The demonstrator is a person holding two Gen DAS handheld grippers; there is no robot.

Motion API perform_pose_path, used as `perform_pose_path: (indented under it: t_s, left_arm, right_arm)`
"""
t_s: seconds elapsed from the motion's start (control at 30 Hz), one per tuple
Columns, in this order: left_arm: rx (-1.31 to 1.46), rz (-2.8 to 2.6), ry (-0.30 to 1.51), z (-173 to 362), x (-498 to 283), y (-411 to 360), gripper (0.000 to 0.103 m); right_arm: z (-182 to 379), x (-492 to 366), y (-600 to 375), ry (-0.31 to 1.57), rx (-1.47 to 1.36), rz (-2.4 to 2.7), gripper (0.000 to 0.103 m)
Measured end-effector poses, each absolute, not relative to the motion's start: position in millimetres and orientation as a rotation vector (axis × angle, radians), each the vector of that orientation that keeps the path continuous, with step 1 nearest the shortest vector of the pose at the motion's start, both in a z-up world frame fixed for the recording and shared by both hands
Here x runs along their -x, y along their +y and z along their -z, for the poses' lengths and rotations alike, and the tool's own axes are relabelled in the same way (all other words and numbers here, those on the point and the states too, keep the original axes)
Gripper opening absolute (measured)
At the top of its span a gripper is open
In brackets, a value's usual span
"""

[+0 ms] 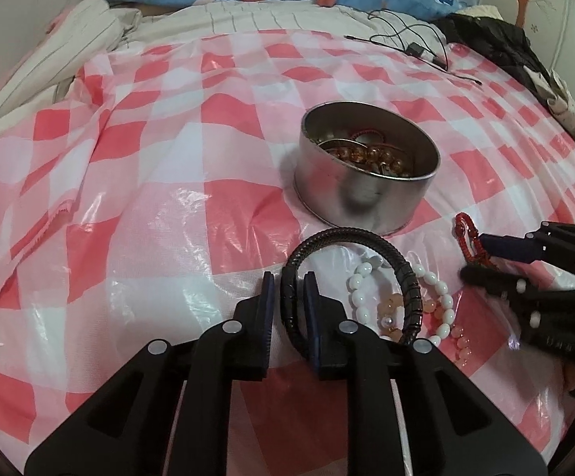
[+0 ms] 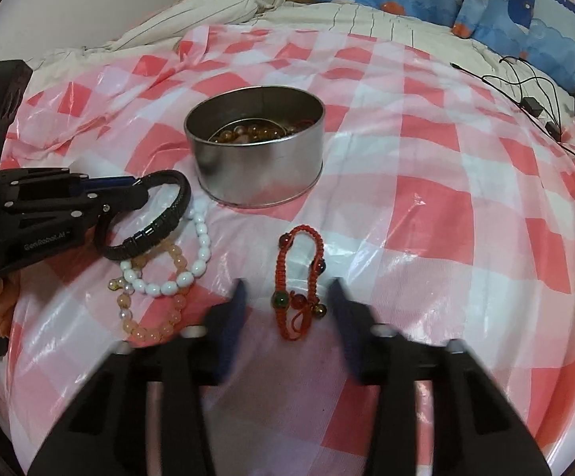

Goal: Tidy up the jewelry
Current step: 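Grasp the red string bracelet with the right gripper while the left holds the black bracelet, then carry both bracelets over the tin and open both grippers to drop them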

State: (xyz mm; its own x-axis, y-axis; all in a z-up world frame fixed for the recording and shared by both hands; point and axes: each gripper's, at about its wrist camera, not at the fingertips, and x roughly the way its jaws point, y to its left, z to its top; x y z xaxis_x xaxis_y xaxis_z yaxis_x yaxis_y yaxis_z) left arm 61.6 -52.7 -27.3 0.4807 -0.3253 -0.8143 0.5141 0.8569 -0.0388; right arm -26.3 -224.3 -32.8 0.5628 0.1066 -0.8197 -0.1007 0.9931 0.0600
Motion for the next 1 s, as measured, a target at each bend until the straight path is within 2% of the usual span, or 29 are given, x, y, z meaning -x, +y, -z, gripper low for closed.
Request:
perform_pose_path:
  t_s: [0.03,0.17,0.2,0.23,0.27,0.37,0.43,0.73,0.77,0.8,0.83,1.0]
  left_arm:
    - [-0.229,0.518,0.936,27.0,-60.8,-53.5,0.014]
    - [-0.234,0.513,0.938,26.9,-60.9,-53.8,0.015]
    - [-0.235,0.513,0.937,26.9,-60.1,-54.5,0.017]
    - [-0.236,0.515,0.936,26.7,-60.5,-54.7,0.020]
    - [-0.238,0.515,0.935,26.6,-60.1,-55.1,0.024]
    - [-0.249,0.512,0.929,26.2,-60.0,-55.9,0.034]
    - [-0.251,0.509,0.929,25.9,-60.0,-56.3,0.036]
    - [-0.263,0.509,0.923,26.6,-57.9,-58.5,0.038]
    - [-0.271,0.514,0.923,27.0,-56.9,-59.4,0.033]
    - [-0.277,0.529,0.923,27.2,-55.4,-60.8,0.023]
    - [-0.297,0.535,0.921,27.3,-53.3,-63.7,0.009]
    - [-0.295,0.587,0.911,20.9,-46.7,-67.7,0.007]
  right_arm:
    - [32.3,26.6,-226.3,0.963,-0.017,-0.121,0.017]
    - [28.6,27.5,-229.1,0.943,-0.044,-0.123,0.017]
    - [27.5,27.2,-230.6,0.938,-0.050,-0.113,0.020]
    - [27.3,27.3,-231.6,0.935,-0.049,-0.108,0.035]
    - [27.2,27.5,-231.9,0.932,-0.047,-0.101,0.045]
    - [27.9,27.3,-228.5,0.938,-0.033,-0.106,0.045]
    - [28.6,27.0,-227.7,0.941,-0.030,-0.109,0.045]
    - [32.0,26.9,-224.6,0.954,-0.001,-0.108,0.045]
    - [32.5,27.0,-223.7,0.956,0.003,-0.113,0.035]
    - [33.5,27.1,-221.9,0.963,0.008,-0.123,0.026]
    - [33.9,27.4,-220.8,0.965,0.008,-0.131,0.018]
    - [29.9,28.2,-230.3,0.953,-0.122,-0.200,0.015]
